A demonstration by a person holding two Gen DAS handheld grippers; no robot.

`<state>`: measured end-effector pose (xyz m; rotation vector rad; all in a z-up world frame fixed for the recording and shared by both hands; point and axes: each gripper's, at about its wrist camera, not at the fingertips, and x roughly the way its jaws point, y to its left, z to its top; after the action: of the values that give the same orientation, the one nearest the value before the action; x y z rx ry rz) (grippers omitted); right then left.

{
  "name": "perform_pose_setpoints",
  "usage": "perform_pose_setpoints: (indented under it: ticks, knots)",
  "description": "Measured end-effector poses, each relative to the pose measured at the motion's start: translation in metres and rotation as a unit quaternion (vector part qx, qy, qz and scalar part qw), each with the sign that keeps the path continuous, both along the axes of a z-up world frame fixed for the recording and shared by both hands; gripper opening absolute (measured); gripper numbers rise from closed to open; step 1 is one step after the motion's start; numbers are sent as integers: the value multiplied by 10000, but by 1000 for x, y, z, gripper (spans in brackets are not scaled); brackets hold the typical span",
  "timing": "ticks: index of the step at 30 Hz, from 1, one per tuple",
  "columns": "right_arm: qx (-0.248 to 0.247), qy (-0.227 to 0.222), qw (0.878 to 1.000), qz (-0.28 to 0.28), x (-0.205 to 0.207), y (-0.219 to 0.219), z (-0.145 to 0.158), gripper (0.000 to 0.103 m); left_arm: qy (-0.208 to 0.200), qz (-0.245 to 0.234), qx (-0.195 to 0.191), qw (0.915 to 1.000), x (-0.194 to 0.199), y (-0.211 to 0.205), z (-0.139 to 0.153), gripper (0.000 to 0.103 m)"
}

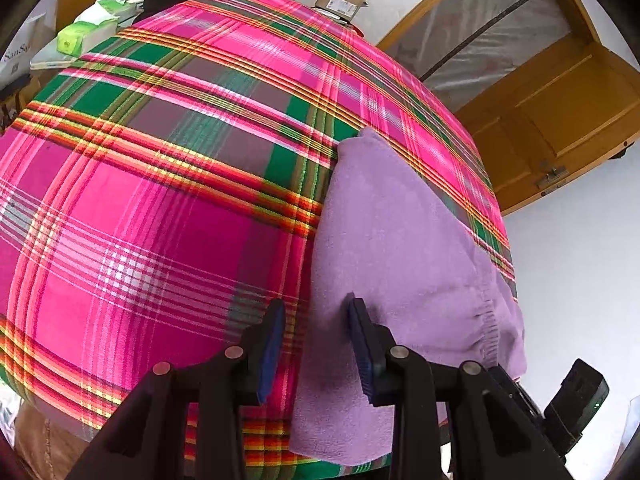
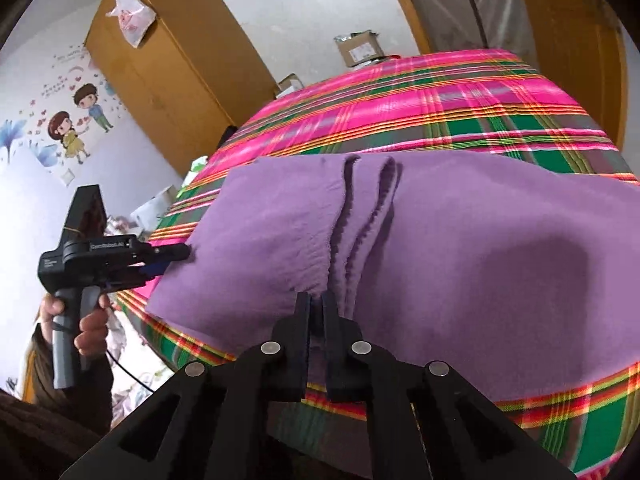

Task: Fold clothes

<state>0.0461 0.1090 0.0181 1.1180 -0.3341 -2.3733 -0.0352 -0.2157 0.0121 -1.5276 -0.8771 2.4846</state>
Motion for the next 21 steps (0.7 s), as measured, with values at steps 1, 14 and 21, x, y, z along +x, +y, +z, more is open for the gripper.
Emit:
perform_pose_setpoints:
  ticks: [1, 14, 21]
  knots:
    - [56, 20, 10000, -5, 0, -2, 1, 9, 10, 2, 8, 10000, 2, -1, 1, 33]
    - [655, 994, 9910, 607, 24, -70, 32, 36, -21, 5, 238, 9997, 16, -18, -2, 33]
    - [742, 982, 9838, 1305, 20, -124, 16, 39, -148, -123, 593, 9981, 27, -22, -8, 35]
